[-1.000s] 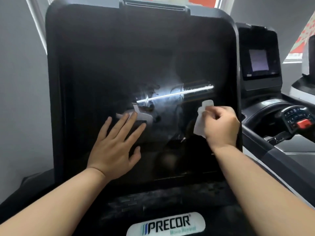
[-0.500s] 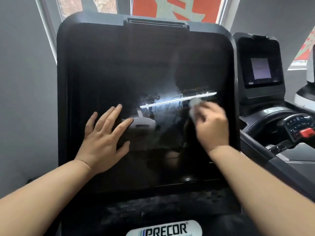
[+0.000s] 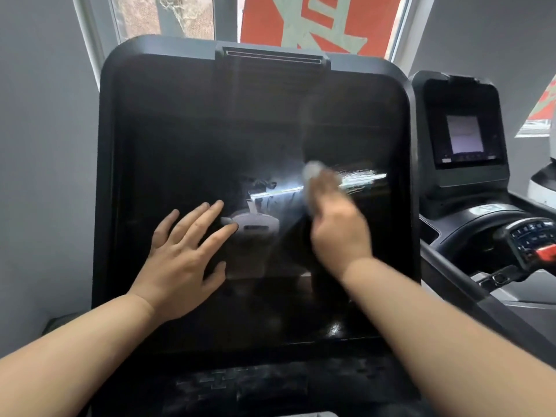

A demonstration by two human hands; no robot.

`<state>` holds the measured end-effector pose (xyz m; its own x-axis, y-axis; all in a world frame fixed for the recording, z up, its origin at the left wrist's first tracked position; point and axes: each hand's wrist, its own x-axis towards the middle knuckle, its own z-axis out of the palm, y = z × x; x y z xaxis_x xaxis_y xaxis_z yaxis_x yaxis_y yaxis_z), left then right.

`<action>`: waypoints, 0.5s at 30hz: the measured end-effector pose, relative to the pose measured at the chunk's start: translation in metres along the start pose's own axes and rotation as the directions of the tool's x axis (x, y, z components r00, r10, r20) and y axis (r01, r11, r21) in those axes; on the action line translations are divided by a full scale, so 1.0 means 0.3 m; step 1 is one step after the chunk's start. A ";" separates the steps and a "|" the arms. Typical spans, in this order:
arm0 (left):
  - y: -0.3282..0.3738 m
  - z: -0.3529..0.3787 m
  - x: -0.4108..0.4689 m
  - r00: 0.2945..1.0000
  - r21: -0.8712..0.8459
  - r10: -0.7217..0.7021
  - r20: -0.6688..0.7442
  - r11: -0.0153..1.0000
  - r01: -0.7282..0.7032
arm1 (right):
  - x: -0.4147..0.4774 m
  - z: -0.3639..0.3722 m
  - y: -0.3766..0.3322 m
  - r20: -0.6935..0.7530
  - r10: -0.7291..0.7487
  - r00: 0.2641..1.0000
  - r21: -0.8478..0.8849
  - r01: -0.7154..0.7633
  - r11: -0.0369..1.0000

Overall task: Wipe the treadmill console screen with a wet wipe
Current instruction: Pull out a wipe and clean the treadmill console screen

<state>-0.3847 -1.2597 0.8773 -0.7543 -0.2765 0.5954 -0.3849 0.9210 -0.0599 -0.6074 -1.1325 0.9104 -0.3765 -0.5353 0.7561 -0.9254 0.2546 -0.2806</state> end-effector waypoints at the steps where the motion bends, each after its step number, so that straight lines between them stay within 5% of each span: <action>1: 0.005 -0.002 0.006 0.999 -0.011 0.013 -0.031 1.000 -0.013 | -0.072 0.026 -0.029 0.078 -0.226 0.971 0.013 0.225 0.974; 2: 0.011 -0.006 0.012 0.997 -0.024 0.028 -0.066 0.999 -0.029 | -0.150 0.042 -0.046 0.174 -0.411 0.895 0.051 0.408 0.911; 4: 0.030 -0.016 0.023 0.988 -0.065 0.073 -0.136 0.995 -0.082 | -0.228 0.024 -0.050 0.325 -0.520 0.790 0.178 0.489 0.854; 9: 0.168 0.016 0.063 0.945 -0.222 0.225 -0.237 0.934 -0.278 | -0.103 -0.050 -0.024 0.096 -0.145 0.985 0.388 0.097 0.916; 15: 0.210 0.100 0.178 0.914 -0.063 0.360 -0.188 0.924 -0.377 | -0.051 -0.143 0.087 -0.028 0.042 0.999 0.307 -0.031 0.951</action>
<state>-0.4652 -1.2246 0.8813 -0.7280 0.1309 0.6729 -0.0375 0.9725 -0.2298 -0.6240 -1.0830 0.9168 -0.4137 -0.5013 0.7600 -0.8814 0.0113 -0.4723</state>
